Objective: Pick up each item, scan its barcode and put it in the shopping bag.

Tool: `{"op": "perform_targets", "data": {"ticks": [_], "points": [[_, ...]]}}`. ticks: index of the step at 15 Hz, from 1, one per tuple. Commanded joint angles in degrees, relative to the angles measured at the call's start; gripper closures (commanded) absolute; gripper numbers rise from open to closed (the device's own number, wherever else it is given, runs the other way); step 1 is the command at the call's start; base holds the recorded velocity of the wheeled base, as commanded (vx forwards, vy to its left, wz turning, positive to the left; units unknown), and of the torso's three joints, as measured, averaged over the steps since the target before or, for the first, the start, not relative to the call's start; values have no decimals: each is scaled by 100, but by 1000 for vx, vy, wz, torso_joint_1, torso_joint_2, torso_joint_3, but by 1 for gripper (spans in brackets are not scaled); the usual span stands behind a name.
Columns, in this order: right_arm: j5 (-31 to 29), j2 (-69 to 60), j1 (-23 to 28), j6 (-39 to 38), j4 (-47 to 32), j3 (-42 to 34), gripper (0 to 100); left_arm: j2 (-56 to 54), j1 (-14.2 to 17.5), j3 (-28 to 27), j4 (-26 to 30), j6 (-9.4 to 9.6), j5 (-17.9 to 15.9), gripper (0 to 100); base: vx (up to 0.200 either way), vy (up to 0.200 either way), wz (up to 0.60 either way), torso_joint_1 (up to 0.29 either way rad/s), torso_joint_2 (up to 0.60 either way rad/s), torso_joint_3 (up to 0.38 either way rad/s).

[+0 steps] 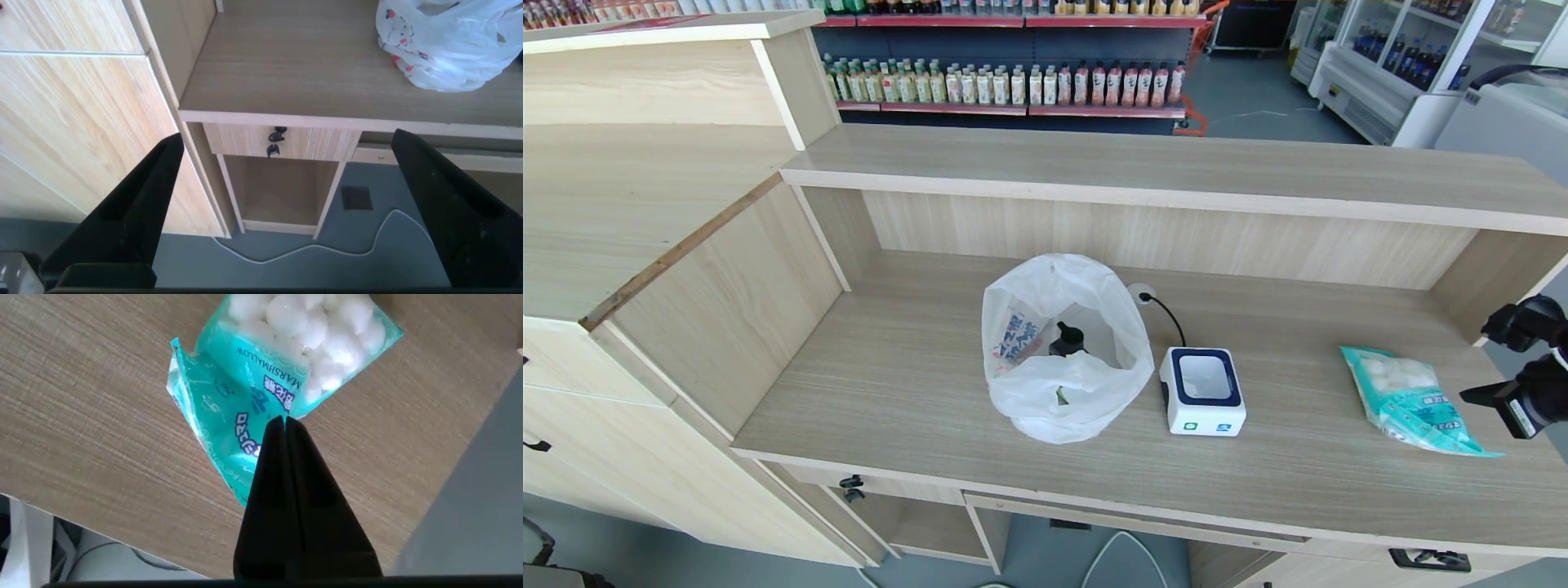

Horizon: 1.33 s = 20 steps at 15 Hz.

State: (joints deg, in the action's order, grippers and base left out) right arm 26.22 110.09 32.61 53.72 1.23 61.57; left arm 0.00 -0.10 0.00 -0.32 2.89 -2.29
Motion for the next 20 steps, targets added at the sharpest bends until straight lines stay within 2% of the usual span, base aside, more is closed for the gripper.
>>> {"op": "perform_targets", "data": {"ticks": [1,3,6,8,9,15,18,20], "points": [[6,-111,17,-2,9,-14,100,0,1,0,-3,1,1,0,0,0,0,0,0,0],[15,-137,61,15,9,-23,100,0,1,0,-3,1,1,0,0,0,0,0,0,0],[735,-190,237,-37,17,-23,100,0,1,0,-3,1,1,0,0,0,0,0,0,0],[937,-208,316,-37,9,-84,100,0,1,0,-3,1,1,0,0,0,0,0,0,0],[946,-216,334,-20,-35,-93,0,0,1,0,-3,1,1,0,0,0,0,0,0,0],[885,-93,343,-433,-132,-14,0,0,1,0,-3,1,1,0,0,0,0,0,0,0],[885,197,246,-1646,-176,74,0,0,1,0,-3,1,1,0,0,0,0,0,0,0],[885,320,255,-2182,-193,83,0,0,1,0,-3,1,1,0,0,0,0,0,0,0]]}}
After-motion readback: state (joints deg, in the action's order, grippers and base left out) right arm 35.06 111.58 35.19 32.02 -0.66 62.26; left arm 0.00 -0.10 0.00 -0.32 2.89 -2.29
